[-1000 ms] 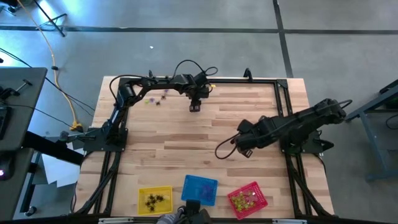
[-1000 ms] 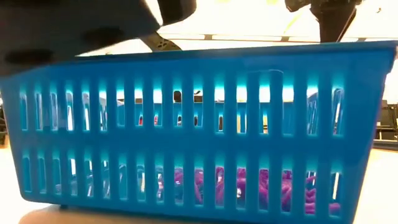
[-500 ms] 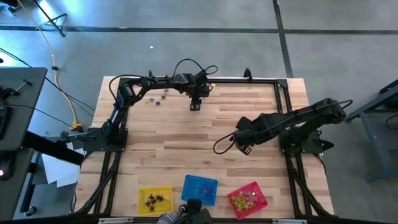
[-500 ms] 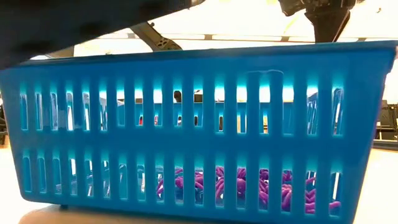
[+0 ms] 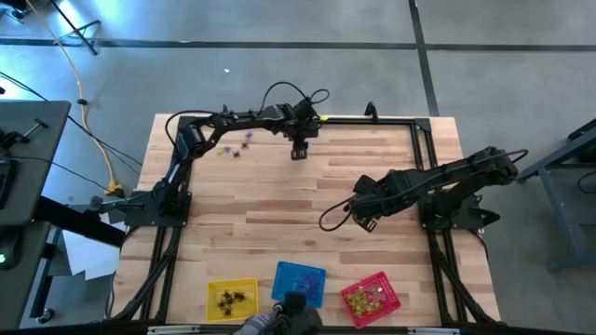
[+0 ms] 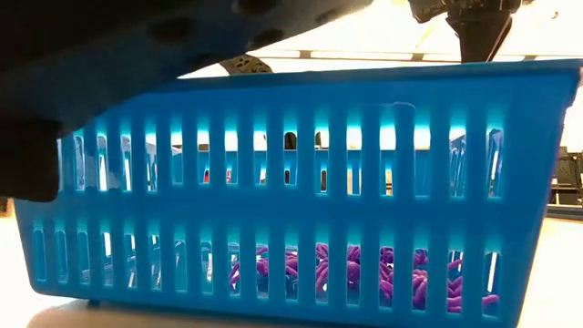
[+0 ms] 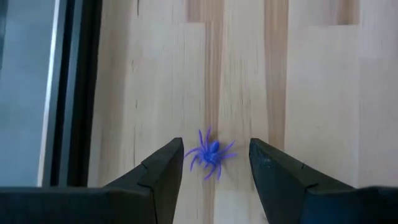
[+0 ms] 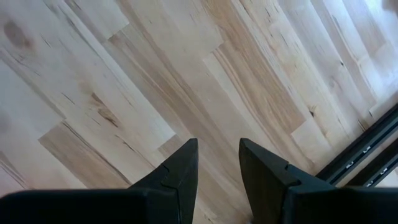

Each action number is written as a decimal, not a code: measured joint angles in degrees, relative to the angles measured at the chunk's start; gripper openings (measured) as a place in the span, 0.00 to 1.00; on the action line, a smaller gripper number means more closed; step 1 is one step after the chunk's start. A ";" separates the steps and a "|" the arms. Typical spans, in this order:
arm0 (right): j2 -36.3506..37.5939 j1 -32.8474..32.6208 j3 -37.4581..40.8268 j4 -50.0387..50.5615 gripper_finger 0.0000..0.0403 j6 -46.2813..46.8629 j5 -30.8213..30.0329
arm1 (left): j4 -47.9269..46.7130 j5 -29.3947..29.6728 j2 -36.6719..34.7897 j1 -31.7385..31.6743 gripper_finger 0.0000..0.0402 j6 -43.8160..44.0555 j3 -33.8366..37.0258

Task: Sort Halloween decoration
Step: Put the violet spider toy into the blue bin

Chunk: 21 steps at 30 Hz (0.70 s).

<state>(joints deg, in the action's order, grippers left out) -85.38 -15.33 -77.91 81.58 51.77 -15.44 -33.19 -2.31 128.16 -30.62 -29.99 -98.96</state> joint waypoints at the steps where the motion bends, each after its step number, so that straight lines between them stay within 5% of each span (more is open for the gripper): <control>1: 0.00 0.00 0.00 0.00 0.28 -0.33 0.00 | -0.12 -0.02 0.00 -0.15 0.43 0.45 0.00; 10: 0.00 0.00 0.00 0.00 0.28 -0.85 -0.42 | -2.93 -3.04 -0.01 -2.00 0.43 -2.01 0.02; 21: 0.00 0.00 0.00 0.00 0.28 -0.85 -0.46 | -6.35 -2.19 -0.02 -1.50 0.43 -17.71 0.02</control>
<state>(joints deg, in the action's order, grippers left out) -85.38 -15.33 -77.91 81.58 50.92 -15.90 -39.54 -4.49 128.14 -32.12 -47.70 -98.94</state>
